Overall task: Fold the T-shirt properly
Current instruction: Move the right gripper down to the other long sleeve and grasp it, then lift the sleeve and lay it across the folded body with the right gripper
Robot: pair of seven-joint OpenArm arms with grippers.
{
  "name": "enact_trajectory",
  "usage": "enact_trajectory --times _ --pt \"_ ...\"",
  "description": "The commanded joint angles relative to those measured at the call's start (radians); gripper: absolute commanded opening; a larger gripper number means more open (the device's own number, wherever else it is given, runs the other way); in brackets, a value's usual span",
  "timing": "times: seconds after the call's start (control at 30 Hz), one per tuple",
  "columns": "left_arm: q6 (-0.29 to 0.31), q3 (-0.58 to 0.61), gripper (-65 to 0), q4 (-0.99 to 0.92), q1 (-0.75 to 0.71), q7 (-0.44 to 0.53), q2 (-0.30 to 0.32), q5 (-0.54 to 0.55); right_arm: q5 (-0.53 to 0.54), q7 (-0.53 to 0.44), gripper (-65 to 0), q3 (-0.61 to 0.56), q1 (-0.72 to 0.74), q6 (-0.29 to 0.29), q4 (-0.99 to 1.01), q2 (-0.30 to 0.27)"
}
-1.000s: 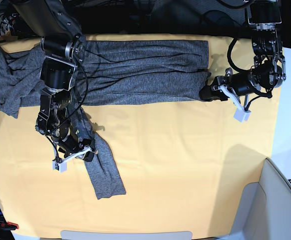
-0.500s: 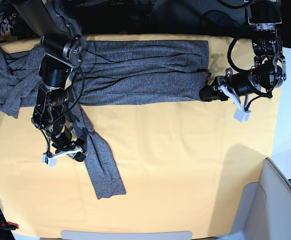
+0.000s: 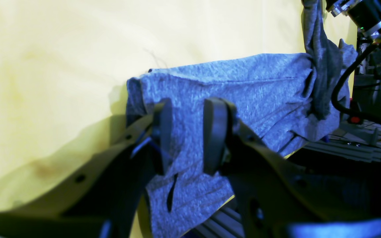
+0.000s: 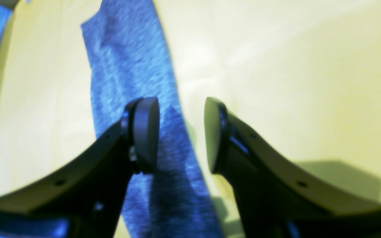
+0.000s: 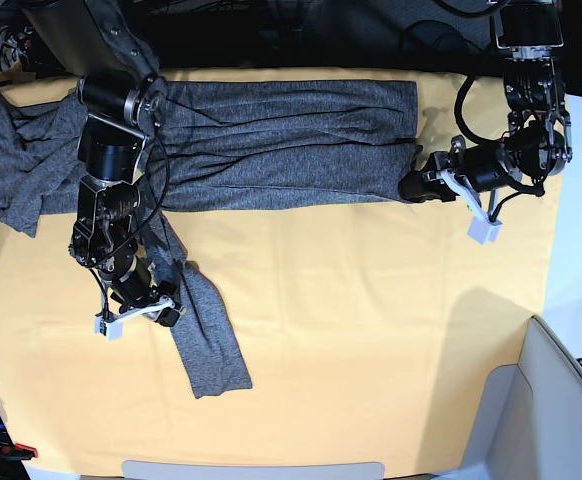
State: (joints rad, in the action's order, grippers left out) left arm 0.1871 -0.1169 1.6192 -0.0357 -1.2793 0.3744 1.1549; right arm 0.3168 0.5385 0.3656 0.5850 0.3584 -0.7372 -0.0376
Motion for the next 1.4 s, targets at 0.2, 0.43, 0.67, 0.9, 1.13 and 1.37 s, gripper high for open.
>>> enact_trajectory --times 0.2,0.43,0.67,0.9,1.13,1.37 --pt "0.004 -0.005 -48.7 0.014 0.013 0.003 0.011 0.02 -0.009 0.041 -43.9 -0.026 0.016 -0.095 -0.002 0.006" --pt "0.004 -0.005 -48.7 0.014 0.012 0.002 0.011 0.02 -0.008 0.041 -53.1 -0.026 0.016 -0.097 -0.002 0.006" --pt "0.004 -0.005 -48.7 0.014 0.012 0.002 0.011 0.02 -0.005 0.042 -65.0 -0.084 0.003 -0.098 -0.014 0.006" --pt "0.004 -0.007 -48.7 0.014 0.012 0.002 0.011 0.02 -0.008 0.042 -65.0 -0.215 -0.153 -0.098 -0.333 0.002" --pt "0.004 -0.011 -48.7 0.014 0.012 0.002 0.011 0.02 -0.009 0.042 -65.0 -0.366 -0.389 -0.1 -0.792 -0.061" --pt "0.004 -0.01 -48.7 0.014 0.012 0.005 0.011 0.02 -0.009 0.042 -65.0 -0.446 -0.566 -0.1 -1.16 -0.138"
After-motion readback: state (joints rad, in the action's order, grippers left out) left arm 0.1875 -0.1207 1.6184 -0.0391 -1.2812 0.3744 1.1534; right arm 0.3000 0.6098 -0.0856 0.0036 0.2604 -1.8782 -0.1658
